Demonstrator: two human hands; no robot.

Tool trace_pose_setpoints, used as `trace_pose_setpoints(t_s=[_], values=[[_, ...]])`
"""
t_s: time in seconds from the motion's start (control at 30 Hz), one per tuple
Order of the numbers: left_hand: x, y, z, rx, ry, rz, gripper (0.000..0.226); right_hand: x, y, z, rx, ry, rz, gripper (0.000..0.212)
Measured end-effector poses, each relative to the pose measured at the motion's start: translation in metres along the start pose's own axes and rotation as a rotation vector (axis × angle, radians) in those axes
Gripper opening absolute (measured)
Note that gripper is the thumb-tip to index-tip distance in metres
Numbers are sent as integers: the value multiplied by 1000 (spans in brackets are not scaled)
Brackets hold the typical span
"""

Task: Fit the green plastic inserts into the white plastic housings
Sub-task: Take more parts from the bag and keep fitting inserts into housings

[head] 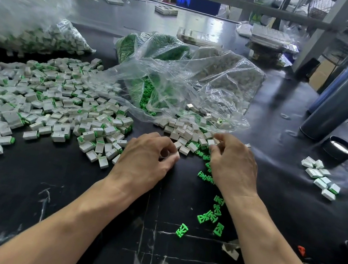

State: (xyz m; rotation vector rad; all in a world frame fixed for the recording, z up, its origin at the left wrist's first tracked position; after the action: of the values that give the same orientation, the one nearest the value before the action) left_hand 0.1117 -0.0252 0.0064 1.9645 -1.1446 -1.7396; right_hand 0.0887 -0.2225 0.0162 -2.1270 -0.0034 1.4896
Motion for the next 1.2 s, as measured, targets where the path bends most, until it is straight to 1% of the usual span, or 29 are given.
trace_pose_setpoints(t_s=[0.03, 0.1, 0.17, 0.2, 0.27, 0.37, 0.57, 0.63, 0.7, 0.77, 0.8, 0.9, 1.1, 1.2], values=[[-1, 0, 1, -4, -10, 8, 8, 0, 1, 0, 8, -13, -23, 25], [-1, 1, 3, -7, -28, 17, 8, 1, 1, 1, 9, -36, -56, 15], [-1, 2, 4, -13, -42, 14, 7, 2, -2, 2, -17, -63, -61, 6], [0, 2, 4, -14, -48, 6, 8, 3, -4, 3, -34, -83, -60, 5], [0, 3, 4, -12, -59, -6, 8, 8, -8, 5, -60, -124, -34, 8], [2, 4, 5, -5, -77, -2, 9, 15, -11, 4, -62, -152, 30, 18], [5, -1, 4, -10, -93, 32, 15, 16, -13, 3, -86, -125, 47, 12], [4, -3, 4, -32, -76, 85, 17, 10, -10, 3, -84, -73, -28, 8], [2, -5, 3, -55, -44, 176, 19, 4, -8, 3, -69, -34, -165, 4], [0, -4, 2, -55, -22, 268, 20, 5, -5, 4, -28, -51, -357, 2], [-1, -3, 2, -52, -16, 305, 20, 7, -4, 5, -10, -63, -439, 6], [-3, 1, 3, -44, 4, 377, 20, 13, -3, 9, 23, -94, -608, 9], [-7, 7, 5, -40, 31, 484, 23, 16, -10, 16, 44, -122, -843, 12], [-7, 6, 4, -48, 35, 558, 23, 14, -19, 19, 11, -181, -945, 11]])
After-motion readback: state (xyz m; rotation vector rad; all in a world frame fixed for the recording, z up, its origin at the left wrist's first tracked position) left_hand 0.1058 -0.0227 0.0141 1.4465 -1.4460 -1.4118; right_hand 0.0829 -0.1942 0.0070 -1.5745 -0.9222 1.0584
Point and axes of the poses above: each hand's wrist, its own z-axis away from the middle knuckle, its own x-axis out of the palm, y = z × x, the point moved 8 cm from there along -z, towards the middle knuckle, and after that the axes turned 6 degrees about z, right-handed, at the moved point
